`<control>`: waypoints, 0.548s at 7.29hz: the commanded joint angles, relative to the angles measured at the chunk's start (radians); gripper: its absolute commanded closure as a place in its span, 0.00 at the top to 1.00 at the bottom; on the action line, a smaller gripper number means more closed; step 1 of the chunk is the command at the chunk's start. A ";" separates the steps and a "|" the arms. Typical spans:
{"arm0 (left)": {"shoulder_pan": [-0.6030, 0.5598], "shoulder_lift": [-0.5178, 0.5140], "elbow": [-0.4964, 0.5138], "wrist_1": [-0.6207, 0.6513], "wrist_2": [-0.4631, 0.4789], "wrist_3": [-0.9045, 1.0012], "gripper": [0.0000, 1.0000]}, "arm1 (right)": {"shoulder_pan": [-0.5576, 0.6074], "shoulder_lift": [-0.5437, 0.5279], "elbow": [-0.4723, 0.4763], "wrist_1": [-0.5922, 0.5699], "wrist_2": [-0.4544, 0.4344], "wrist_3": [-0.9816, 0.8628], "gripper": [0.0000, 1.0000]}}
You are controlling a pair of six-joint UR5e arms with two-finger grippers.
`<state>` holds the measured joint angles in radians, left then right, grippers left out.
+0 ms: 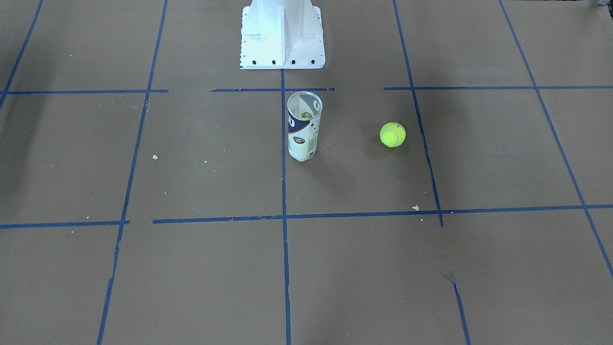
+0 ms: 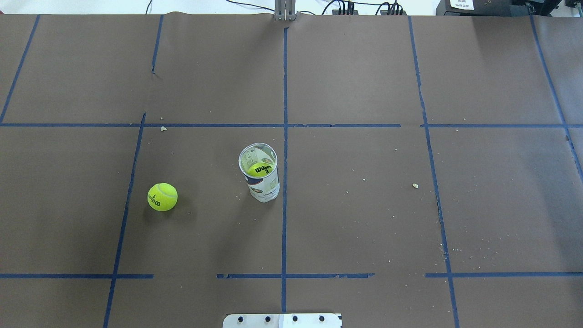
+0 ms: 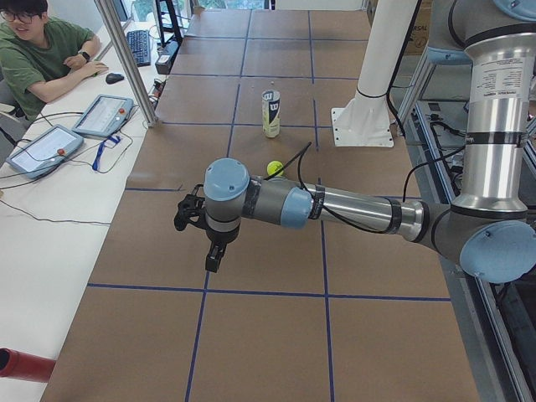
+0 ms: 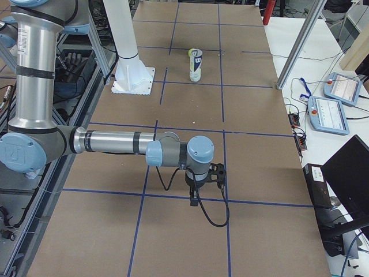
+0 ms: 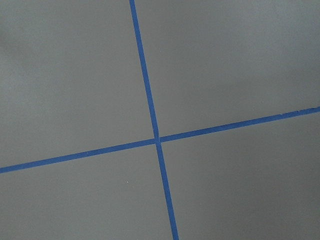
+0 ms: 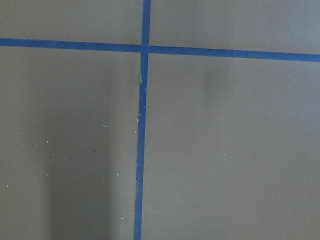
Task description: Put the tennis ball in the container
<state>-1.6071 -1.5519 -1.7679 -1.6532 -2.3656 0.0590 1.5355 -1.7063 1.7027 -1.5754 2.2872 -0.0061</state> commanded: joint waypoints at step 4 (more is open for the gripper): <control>0.160 -0.005 -0.108 -0.036 0.008 -0.288 1.00 | 0.000 0.000 0.000 0.000 0.000 0.000 1.00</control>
<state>-1.4998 -1.5561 -1.8336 -1.6807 -2.3618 -0.1260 1.5355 -1.7067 1.7037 -1.5754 2.2872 -0.0061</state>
